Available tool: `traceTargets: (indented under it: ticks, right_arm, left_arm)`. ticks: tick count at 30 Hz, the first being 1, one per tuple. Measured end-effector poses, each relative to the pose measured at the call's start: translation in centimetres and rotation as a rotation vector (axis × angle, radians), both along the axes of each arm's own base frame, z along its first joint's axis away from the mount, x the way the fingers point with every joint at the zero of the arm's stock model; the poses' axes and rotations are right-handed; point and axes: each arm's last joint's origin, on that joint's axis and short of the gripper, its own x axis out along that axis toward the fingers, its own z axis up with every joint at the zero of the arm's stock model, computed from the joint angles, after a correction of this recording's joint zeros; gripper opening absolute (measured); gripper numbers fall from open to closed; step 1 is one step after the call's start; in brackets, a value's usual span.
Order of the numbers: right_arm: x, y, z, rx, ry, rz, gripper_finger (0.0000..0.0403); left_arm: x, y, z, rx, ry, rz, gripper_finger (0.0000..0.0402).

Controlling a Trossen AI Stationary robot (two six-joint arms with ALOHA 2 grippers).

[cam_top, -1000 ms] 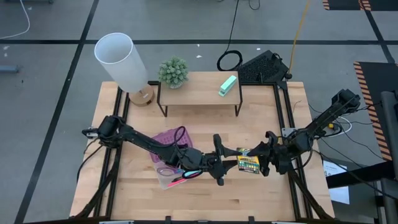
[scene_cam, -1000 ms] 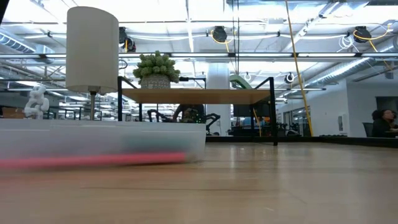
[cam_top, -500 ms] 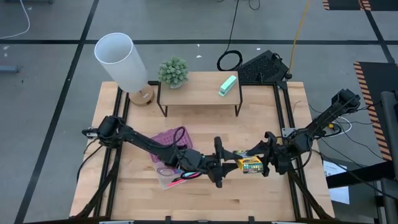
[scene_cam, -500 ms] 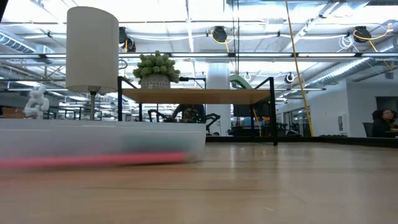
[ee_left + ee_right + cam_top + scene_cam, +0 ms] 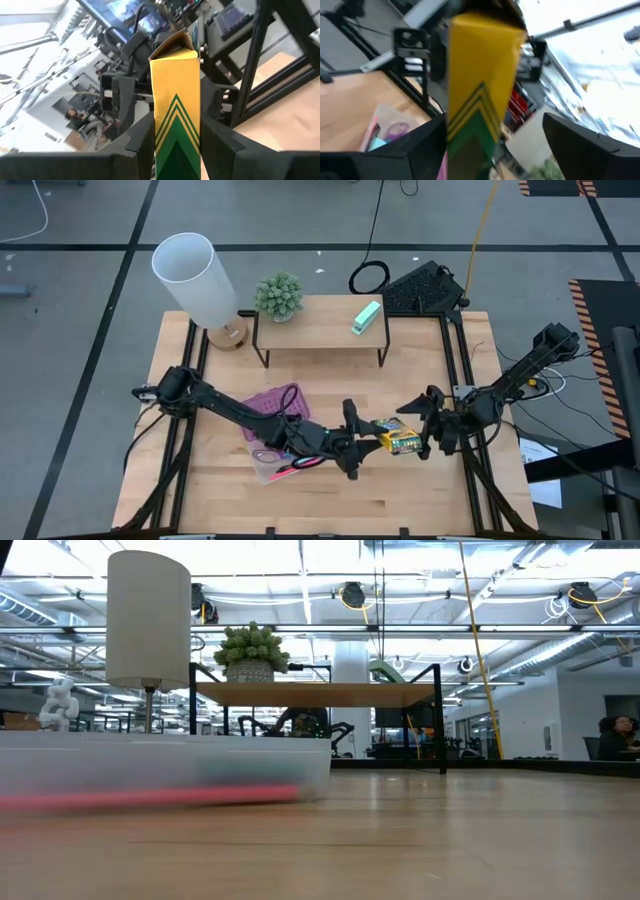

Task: Pack school essentials
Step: Put the yellow box into the transparent box

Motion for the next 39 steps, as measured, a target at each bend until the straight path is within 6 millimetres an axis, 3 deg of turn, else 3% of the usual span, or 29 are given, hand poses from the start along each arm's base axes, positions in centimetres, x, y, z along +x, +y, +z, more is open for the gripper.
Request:
traceTargets:
  ticks: [13,21,29,39]
  right_arm:
    - [-0.1,-0.1,-0.9,0.092,0.092,-0.112,0.0381]
    - [-0.9,0.3,-1.4,0.116,0.136,-0.254,0.0387]
    - [-1.7,1.1,-3.1,0.283,0.226,-0.212,0.0387]
    - [-2.5,1.5,-4.2,0.354,0.253,-0.162,0.0387]
  left_arm:
    - [-0.2,-0.1,-0.2,0.008,0.024,0.116,0.0136]
    - [-0.7,-0.7,-0.6,0.03,0.065,0.208,0.0136]
    - [-1.3,-1.4,-1.6,0.044,0.151,0.305,0.0136]
    - [-4.8,-2.5,-1.4,-0.107,0.313,0.363,0.0136]
